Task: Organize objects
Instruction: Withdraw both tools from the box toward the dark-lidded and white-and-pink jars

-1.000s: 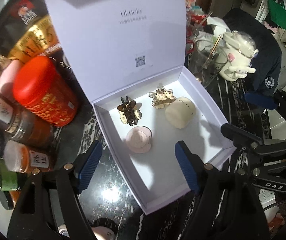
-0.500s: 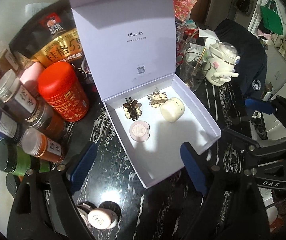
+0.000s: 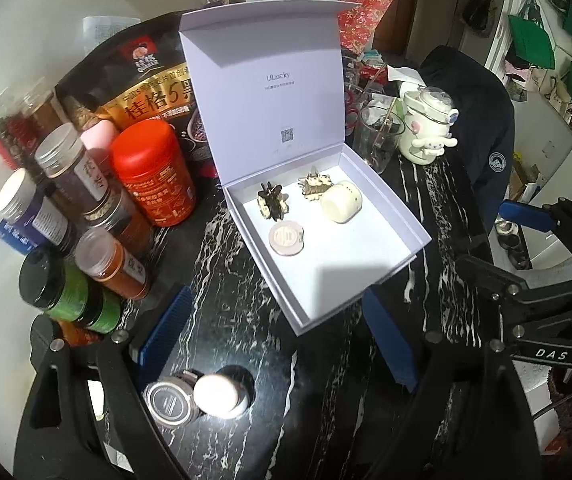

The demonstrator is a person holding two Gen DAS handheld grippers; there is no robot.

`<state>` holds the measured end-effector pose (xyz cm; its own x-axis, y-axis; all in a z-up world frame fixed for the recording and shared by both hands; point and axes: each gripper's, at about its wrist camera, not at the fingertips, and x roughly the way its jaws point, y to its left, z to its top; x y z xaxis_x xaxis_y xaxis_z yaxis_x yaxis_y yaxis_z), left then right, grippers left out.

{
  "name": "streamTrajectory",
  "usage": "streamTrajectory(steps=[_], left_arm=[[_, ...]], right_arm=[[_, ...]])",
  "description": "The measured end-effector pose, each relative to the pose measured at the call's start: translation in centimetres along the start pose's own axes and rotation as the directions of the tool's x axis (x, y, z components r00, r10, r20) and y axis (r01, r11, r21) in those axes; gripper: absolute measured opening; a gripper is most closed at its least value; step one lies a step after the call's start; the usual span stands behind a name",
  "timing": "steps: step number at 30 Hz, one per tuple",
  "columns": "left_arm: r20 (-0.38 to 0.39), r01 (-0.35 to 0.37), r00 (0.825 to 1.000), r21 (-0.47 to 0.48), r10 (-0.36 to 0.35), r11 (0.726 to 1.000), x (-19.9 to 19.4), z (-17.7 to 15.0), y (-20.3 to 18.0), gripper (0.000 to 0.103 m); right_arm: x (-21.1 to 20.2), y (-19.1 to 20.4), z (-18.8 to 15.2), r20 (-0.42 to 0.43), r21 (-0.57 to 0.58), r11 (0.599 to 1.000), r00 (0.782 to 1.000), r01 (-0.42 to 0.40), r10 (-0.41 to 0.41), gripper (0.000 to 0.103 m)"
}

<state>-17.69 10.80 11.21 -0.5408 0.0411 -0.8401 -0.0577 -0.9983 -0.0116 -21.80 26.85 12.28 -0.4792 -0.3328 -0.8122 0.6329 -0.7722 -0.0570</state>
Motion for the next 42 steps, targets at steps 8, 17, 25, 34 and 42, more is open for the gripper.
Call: streamTrajectory(steps=[8, 17, 25, 34, 42], left_arm=[[-0.007, 0.001, 1.0, -0.003, -0.001, 1.0, -1.8, -3.1, 1.0, 0.087], [-0.027, -0.01, 1.0, -0.036, 0.009, 0.999, -3.1, -6.4, 2.3, 0.087], [-0.046, -0.012, 0.999, -0.056, 0.01, 0.998, -3.7, -9.0, 3.1, 0.087], [-0.08, -0.014, 0.997, -0.086, 0.007, 0.996, -3.7, -11.7, 4.0, 0.087], [-0.107, -0.037, 0.994, -0.131, 0.023, 0.991, -3.5, -13.8, 5.6, 0.087]], right_arm=[[-1.0, 2.8, -2.4, -0.024, -0.021, 1.0, 1.0, -0.016, 0.015, 0.084], [-1.8, 5.3, -4.5, -0.043, -0.036, 0.999, 0.998, -0.039, 0.038, 0.084], [-1.8, 7.4, -6.4, -0.074, -0.047, 0.997, 0.996, -0.057, 0.053, 0.084], [-1.1, 9.5, -7.9, -0.117, -0.071, 0.993, 0.99, -0.092, 0.084, 0.084], [0.0, 12.0, -8.2, -0.143, -0.112, 0.983, 0.982, -0.143, 0.127, 0.084]])
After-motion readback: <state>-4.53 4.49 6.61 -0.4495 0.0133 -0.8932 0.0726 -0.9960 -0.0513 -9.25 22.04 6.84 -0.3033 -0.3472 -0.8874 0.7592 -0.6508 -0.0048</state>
